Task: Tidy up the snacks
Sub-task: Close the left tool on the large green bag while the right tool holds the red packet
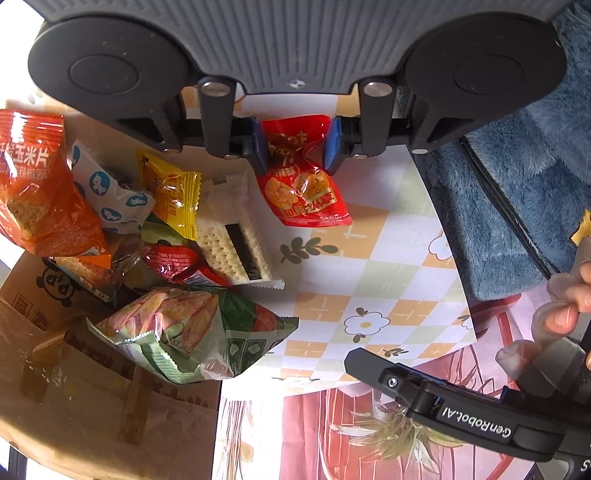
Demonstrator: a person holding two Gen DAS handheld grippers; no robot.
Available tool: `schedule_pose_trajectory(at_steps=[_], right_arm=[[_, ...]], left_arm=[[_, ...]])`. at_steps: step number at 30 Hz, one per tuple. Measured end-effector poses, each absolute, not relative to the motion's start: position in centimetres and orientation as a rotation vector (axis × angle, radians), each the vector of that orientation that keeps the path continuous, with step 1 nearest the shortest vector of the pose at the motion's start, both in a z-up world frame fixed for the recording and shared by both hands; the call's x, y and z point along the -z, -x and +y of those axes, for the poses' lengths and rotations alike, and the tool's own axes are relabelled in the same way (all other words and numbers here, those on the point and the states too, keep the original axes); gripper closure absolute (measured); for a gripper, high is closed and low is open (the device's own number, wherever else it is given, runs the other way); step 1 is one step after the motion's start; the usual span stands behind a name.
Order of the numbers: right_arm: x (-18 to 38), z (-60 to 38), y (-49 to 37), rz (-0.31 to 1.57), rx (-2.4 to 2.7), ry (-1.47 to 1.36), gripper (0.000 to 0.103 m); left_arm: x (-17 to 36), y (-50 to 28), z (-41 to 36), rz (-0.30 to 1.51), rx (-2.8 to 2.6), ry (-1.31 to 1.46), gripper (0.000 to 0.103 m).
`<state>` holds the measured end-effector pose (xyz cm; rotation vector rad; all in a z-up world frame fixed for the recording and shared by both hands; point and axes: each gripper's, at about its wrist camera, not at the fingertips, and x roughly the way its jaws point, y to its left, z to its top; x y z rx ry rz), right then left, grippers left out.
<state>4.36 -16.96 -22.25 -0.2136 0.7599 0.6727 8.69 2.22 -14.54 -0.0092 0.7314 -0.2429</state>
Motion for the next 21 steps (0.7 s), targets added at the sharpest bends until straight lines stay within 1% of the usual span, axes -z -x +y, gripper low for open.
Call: schedule_pose_trajectory(at_steps=[4, 7, 11, 19, 20, 21], right_arm=[[22.3, -16.9, -4.5, 0.76, -0.663, 0.209, 0.069], [22.3, -16.4, -4.6, 0.755, -0.651, 0.238, 0.065], [22.5, -16.1, -4.9, 0.745, -0.649, 0.236, 0.065], [21.9, -16.7, -5.0, 0.72, -0.671, 0.146, 0.075], [21.6, -16.9, -4.9, 0.712, -0.674, 0.127, 0.081], [21.2, -17.2, -4.8, 0.695, -0.681, 0.098, 0.084]], left_arm=[[14.7, -8.7, 2.1, 0.739, 0.247, 0.014, 0.034], [14.8, -8.7, 2.0, 0.741, 0.248, 0.013, 0.034], [14.9, -8.7, 2.1, 0.743, 0.246, 0.013, 0.034], [15.0, -8.8, 2.4, 0.748, 0.229, 0.027, 0.034], [14.9, -8.8, 2.6, 0.745, 0.223, 0.034, 0.034], [14.8, -8.8, 2.7, 0.739, 0.218, 0.039, 0.034]])
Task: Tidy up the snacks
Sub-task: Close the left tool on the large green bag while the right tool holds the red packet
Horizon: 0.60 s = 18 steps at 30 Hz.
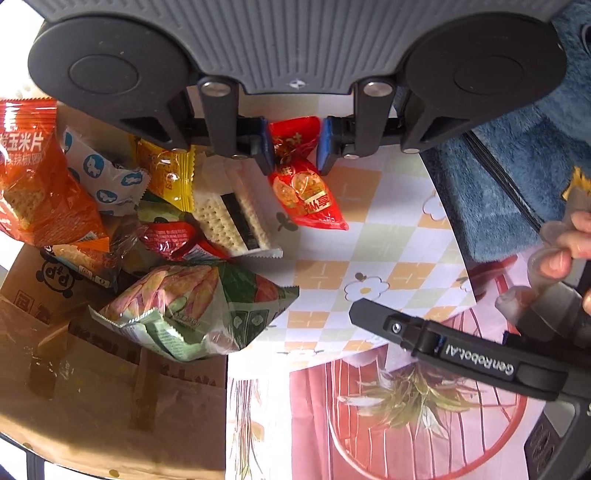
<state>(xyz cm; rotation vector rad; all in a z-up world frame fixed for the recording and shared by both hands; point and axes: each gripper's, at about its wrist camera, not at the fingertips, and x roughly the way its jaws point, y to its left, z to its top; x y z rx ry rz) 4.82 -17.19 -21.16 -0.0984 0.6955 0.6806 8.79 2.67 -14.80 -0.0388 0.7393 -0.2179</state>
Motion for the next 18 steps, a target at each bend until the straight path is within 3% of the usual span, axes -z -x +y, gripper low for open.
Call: schedule_pose_trajectory(at_steps=[18], right_arm=[[16.4, -22.6, -3.6, 0.546, -0.541, -0.09, 0.084]], left_arm=[[14.0, -9.3, 2.7, 0.694, 0.26, 0.064, 0.033]])
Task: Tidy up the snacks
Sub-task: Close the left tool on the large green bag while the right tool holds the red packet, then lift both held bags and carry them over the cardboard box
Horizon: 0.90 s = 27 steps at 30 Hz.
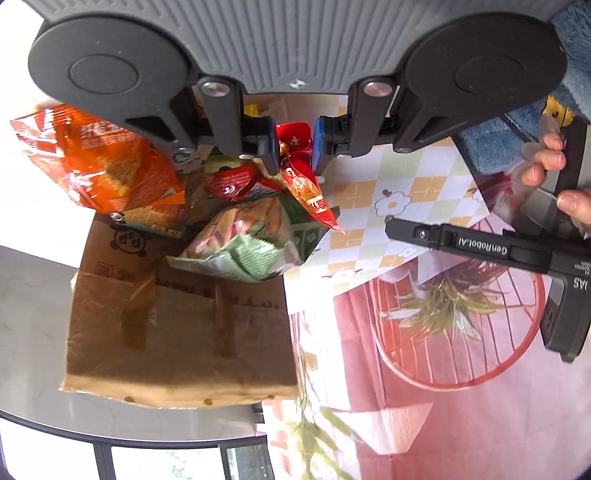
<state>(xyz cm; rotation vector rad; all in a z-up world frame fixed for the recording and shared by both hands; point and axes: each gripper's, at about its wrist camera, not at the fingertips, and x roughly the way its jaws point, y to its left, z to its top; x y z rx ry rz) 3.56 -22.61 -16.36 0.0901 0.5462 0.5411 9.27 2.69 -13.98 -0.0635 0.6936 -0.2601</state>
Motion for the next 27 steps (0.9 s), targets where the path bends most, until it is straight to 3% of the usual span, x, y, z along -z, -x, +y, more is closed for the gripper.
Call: schedule_pose_trajectory(at_steps=[4, 8, 16, 27], right_arm=[[14.7, -24.5, -3.7, 0.497, -0.476, -0.137, 0.084], [13.1, -26.1, -4.4, 0.473, -0.428, -0.18, 0.084], [11.4, -27.7, -5.6, 0.452, -0.391, -0.189, 0.084], [11.3, -29.4, -7.4, 0.471, -0.372, -0.215, 0.084]], left_arm=[[13.8, -10.2, 1.3, 0.67, 0.315, 0.01, 0.031], [14.6, -10.9, -1.0, 0.617, 0.409, -0.076, 0.015], [17.5, -13.5, -6.0, 0.573, 0.442, -0.323, 0.014], [18.1, -15.8, -8.0, 0.52, 0.426, -0.432, 0.011]])
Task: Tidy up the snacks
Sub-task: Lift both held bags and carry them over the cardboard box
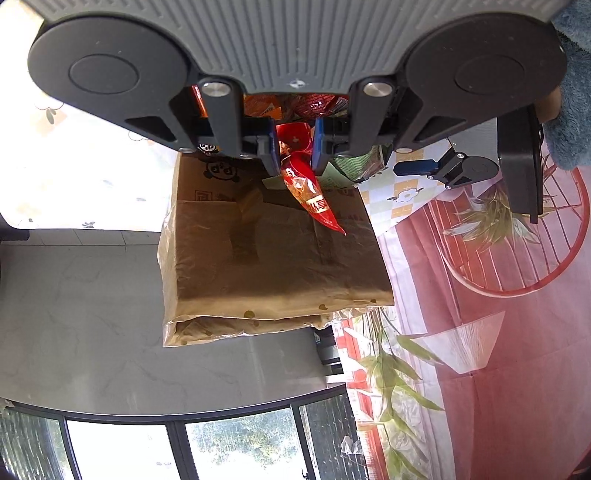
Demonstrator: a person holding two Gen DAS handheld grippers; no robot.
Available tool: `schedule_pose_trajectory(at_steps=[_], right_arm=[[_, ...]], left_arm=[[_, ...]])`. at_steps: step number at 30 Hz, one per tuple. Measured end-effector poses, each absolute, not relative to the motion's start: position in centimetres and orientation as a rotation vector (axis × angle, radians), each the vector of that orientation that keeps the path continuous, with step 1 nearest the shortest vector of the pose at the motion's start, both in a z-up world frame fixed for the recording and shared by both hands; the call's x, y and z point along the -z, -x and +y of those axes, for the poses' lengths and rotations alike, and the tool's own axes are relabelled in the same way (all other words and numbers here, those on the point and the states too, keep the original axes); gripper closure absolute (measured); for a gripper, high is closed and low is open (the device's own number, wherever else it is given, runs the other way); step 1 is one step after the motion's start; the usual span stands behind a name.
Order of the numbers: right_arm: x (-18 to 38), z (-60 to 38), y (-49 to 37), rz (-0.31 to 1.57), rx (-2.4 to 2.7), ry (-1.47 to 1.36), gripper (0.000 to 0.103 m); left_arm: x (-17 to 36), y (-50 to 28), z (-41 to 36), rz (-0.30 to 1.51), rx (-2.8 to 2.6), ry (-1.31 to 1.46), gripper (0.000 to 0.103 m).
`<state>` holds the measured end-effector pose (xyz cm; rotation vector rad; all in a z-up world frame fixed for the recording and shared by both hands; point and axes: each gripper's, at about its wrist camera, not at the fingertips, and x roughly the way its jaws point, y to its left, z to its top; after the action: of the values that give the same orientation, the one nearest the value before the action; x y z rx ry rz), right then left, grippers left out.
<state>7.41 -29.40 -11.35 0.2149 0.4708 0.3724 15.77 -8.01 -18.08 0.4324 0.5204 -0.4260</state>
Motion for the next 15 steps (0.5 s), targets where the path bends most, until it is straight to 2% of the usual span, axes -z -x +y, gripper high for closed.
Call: schedule_pose_trajectory(at_steps=[12, 13, 15], right_arm=[[11.9, -29.6, -9.3, 0.514, -0.368, -0.222, 0.084], [12.0, -29.7, -9.4, 0.517, -0.366, -0.223, 0.084], [12.1, -29.9, -9.6, 0.524, -0.36, -0.228, 0.084]], left_arm=[[19.9, -18.4, -10.4, 0.518, 0.431, -0.572, 0.006], [20.0, -18.6, -10.3, 0.527, 0.428, -0.57, 0.006], [20.0, -18.9, -9.8, 0.534, 0.418, -0.553, 0.013]])
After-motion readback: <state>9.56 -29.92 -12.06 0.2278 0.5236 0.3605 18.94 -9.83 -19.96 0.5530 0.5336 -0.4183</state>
